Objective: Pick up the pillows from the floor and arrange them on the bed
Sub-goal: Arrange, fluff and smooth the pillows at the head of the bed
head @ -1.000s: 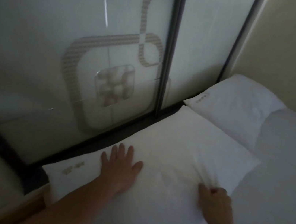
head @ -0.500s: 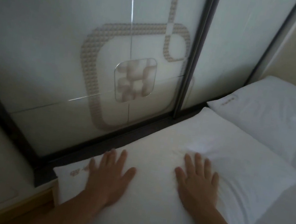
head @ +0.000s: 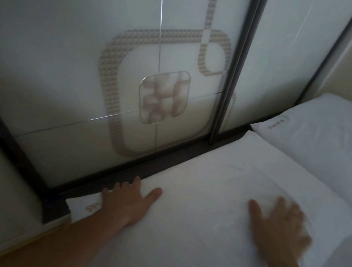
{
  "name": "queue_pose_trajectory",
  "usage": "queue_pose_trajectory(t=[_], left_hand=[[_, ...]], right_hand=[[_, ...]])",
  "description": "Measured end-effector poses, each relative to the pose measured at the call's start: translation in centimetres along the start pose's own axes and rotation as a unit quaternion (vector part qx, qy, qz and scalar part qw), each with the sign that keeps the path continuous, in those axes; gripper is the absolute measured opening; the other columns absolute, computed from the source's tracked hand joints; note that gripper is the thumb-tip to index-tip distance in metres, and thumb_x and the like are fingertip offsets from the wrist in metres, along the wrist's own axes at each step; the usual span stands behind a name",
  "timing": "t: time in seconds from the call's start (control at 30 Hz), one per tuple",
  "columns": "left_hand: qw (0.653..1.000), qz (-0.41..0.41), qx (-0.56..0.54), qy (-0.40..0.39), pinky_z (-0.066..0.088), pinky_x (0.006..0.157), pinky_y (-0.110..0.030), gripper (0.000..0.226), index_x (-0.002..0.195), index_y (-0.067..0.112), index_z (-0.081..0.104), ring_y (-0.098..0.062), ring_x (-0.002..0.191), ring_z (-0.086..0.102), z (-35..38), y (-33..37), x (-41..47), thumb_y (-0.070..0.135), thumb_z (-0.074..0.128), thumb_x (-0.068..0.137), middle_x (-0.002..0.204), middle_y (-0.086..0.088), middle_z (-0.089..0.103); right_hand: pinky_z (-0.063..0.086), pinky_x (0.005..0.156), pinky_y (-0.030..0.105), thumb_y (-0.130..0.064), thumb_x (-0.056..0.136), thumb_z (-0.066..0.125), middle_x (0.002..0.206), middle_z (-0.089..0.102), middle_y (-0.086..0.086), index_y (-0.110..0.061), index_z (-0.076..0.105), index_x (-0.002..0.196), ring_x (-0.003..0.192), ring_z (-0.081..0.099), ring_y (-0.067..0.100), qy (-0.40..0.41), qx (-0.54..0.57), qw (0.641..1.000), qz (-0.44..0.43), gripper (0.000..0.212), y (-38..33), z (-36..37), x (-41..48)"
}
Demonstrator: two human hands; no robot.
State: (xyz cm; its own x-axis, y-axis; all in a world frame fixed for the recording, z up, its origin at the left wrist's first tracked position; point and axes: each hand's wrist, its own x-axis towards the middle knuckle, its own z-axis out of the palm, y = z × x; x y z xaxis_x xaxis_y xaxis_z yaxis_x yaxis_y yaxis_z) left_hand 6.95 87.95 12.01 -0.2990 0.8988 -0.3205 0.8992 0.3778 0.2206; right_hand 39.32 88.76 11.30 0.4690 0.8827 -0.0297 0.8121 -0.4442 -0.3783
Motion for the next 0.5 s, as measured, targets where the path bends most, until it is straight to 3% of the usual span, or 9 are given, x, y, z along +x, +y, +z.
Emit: queue_pose_trajectory(t=[0.1,0.2,0.27,0.33,0.4,0.47,0.5], left_hand=[[0.997,0.055,-0.043,-0.027,0.018,0.116,-0.053,0.111,0.151,0.027,0.017,-0.027,0.141,0.035,-1.6,2.5,2.0,0.094,0.013,0.063,0.156,-0.007,0.033],[0.991,0.070,-0.101,-0.049,0.035,0.108,-0.047,0.123,0.144,0.021,0.036,-0.029,0.130,0.048,-2.0,6.0,2.5,0.099,0.031,0.048,0.147,-0.009,0.047],[0.990,0.079,-0.108,-0.040,0.043,0.101,-0.043,0.120,0.134,0.016,0.048,-0.028,0.119,0.056,-2.2,7.5,2.2,0.095,0.044,0.043,0.137,-0.009,0.056],[0.987,0.099,-0.122,-0.034,0.047,0.094,-0.038,0.107,0.127,0.015,0.054,-0.027,0.112,0.060,-2.7,8.8,1.4,0.087,0.054,0.047,0.130,-0.008,0.061],[0.976,0.144,-0.162,-0.014,0.049,0.088,-0.037,0.086,0.117,0.018,0.060,-0.026,0.104,0.063,-3.7,10.3,0.2,0.079,0.057,0.055,0.120,-0.006,0.066],[0.957,0.174,-0.233,0.016,0.051,0.087,-0.039,0.067,0.105,0.021,0.064,-0.025,0.096,0.064,-5.1,11.9,-1.4,0.073,0.056,0.063,0.108,-0.003,0.069],[0.945,0.180,-0.272,0.035,0.051,0.087,-0.041,0.059,0.100,0.022,0.064,-0.025,0.094,0.064,-5.6,12.5,-2.5,0.070,0.055,0.066,0.103,-0.002,0.069]], right_hand=[[0.018,0.111,0.057,-0.088,0.059,0.047,0.153,0.019,0.023,-0.008,0.017,0.146,0.141,0.019,0.037,-0.018,0.163,0.965,0.202,0.122,3.3,0.2,-1.2],[0.027,0.110,0.049,-0.083,0.052,0.063,0.143,0.035,0.029,0.006,0.023,0.142,0.130,0.036,0.044,-0.057,0.226,0.926,0.297,0.132,4.0,0.6,-0.9],[0.034,0.107,0.046,-0.074,0.059,0.067,0.135,0.050,0.027,0.004,0.047,0.132,0.124,0.047,0.040,-0.078,0.254,0.926,0.267,0.109,3.8,0.5,-0.3],[0.044,0.094,0.041,-0.058,0.069,0.071,0.117,0.065,0.023,-0.003,0.069,0.109,0.110,0.059,0.036,-0.072,0.257,0.938,0.223,0.068,3.8,0.1,0.1],[0.049,0.084,0.035,-0.043,0.077,0.067,0.108,0.070,0.016,-0.013,0.073,0.099,0.100,0.065,0.031,-0.054,0.197,0.961,0.187,0.037,3.6,-1.1,0.0],[0.047,0.081,0.031,-0.038,0.082,0.062,0.108,0.069,0.016,-0.015,0.071,0.103,0.100,0.064,0.032,0.008,0.153,0.972,0.178,0.032,3.2,-3.4,0.7],[0.047,0.079,0.033,-0.034,0.079,0.066,0.103,0.069,0.023,-0.005,0.070,0.100,0.098,0.064,0.037,0.033,0.172,0.966,0.188,0.037,2.8,-4.8,1.3]])
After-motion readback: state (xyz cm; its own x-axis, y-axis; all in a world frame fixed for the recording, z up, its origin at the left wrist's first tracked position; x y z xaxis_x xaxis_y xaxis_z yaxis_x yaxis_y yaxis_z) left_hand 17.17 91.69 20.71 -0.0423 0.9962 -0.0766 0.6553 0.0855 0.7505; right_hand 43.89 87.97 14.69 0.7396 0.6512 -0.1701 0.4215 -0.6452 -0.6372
